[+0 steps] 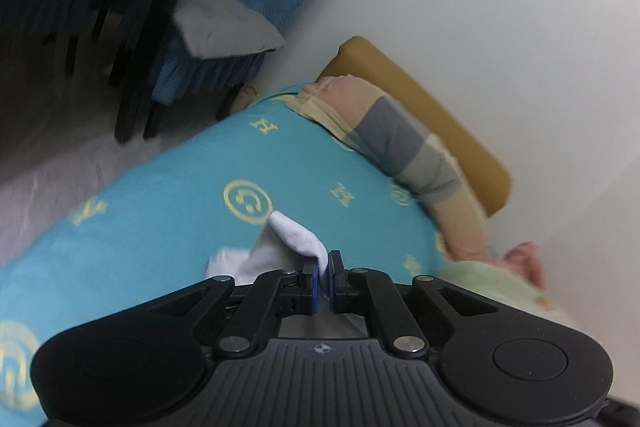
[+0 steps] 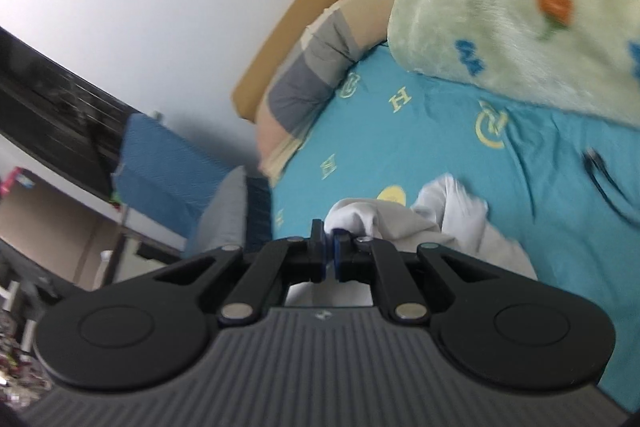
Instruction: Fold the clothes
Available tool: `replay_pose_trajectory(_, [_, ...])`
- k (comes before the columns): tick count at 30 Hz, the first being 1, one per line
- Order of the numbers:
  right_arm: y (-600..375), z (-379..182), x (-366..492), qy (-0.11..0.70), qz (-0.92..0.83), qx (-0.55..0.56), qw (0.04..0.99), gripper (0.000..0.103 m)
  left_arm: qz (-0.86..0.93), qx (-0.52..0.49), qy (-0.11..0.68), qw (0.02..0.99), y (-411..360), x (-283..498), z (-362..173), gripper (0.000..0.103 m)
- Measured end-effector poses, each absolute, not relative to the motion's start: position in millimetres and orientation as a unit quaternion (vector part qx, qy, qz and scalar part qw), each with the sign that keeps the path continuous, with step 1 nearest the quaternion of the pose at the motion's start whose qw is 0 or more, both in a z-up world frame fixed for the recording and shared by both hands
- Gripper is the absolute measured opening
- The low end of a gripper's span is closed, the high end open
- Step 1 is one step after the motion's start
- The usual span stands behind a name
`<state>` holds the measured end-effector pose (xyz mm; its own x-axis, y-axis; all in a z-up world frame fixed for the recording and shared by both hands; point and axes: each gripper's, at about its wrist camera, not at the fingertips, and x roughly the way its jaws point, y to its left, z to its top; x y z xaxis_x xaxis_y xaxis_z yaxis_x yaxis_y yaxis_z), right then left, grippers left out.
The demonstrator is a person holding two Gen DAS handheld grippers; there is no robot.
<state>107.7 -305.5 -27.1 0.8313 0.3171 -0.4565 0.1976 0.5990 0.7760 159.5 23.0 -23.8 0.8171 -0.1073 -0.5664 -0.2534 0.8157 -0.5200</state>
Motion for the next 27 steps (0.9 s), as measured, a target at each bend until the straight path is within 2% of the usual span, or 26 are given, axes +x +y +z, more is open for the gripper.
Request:
replay_pose_trajectory(5, [-306.3,-80.3,151.0,0.31,0.037,0.429,0.848,0.007,0.031,-0.282,0.314,0.906,25.6,201.1,-80.2,0.006])
replay_pose_trajectory(10, [-318.3,-131.0,164.3,0.337,0.037,0.472,0.814,0.009,0.029,-0.28,0.31,0.908,23.8,207.2,-91.7,0.007])
replay_pose_trajectory(12, [-321.6,-131.9,163.3,0.34,0.042,0.484,0.805,0.012,0.015,-0.258,0.306,0.916,20.0,204.5,-85.5,0.016])
replay_pose_trajectory(13, [-322.0,-128.1,161.2,0.337,0.047,0.486,0.805,0.02,0.006,-0.252,0.306,0.918,18.8,203.5,-82.0,0.021])
replay_pose_trajectory(14, [-322.2,-123.6,158.7,0.334,0.053,0.486,0.806,0.029,-0.003,-0.249,0.306,0.919,18.4,201.5,-78.2,0.036])
replay_pose_trajectory(15, [-321.2,-117.9,154.9,0.326,0.067,0.489,0.806,0.058,-0.012,-0.247,0.306,0.919,18.2,199.2,-74.2,0.051])
replay_pose_trajectory(16, [-319.9,-111.9,150.8,0.316,0.083,0.492,0.807,0.083,-0.021,-0.244,0.304,0.921,17.8,195.4,-69.7,0.057])
replay_pose_trajectory(17, [-316.9,-105.5,145.9,0.312,0.097,0.485,0.811,0.086,-0.029,-0.239,0.301,0.923,16.8,190.3,-65.4,0.067])
replay_pose_trajectory(18, [-313.4,-99.0,140.8,0.308,0.11,0.477,0.816,0.084,-0.038,-0.233,0.298,0.925,14.9,184.6,-61.8,0.075])
replay_pose_trajectory(20, [-306.3,-87.1,129.9,0.3,0.131,0.456,0.828,0.085,-0.059,-0.21,0.304,0.927,7.1,176.1,-59.5,0.083])
replay_pose_trajectory(23, [-293.7,-79.7,120.4,0.302,0.132,0.405,0.853,0.083,-0.081,-0.164,0.332,0.925,-9.6,170.2,-65.5,0.084])
replay_pose_trajectory(25, [-281.5,-82.8,126.6,0.324,0.131,0.347,0.87,0.063,-0.078,-0.148,0.349,0.922,-18.3,174.6,-77.6,0.084])
replay_pose_trajectory(26, [-274.5,-86.5,132.3,0.339,0.124,0.313,0.878,0.059,-0.075,-0.14,0.358,0.92,-22.5,177.2,-83.8,0.084])
replay_pose_trajectory(27, [-268.0,-91.7,138.8,0.35,0.113,0.279,0.887,0.046,-0.067,-0.134,0.364,0.919,-25.1,181.7,-90.0,0.084])
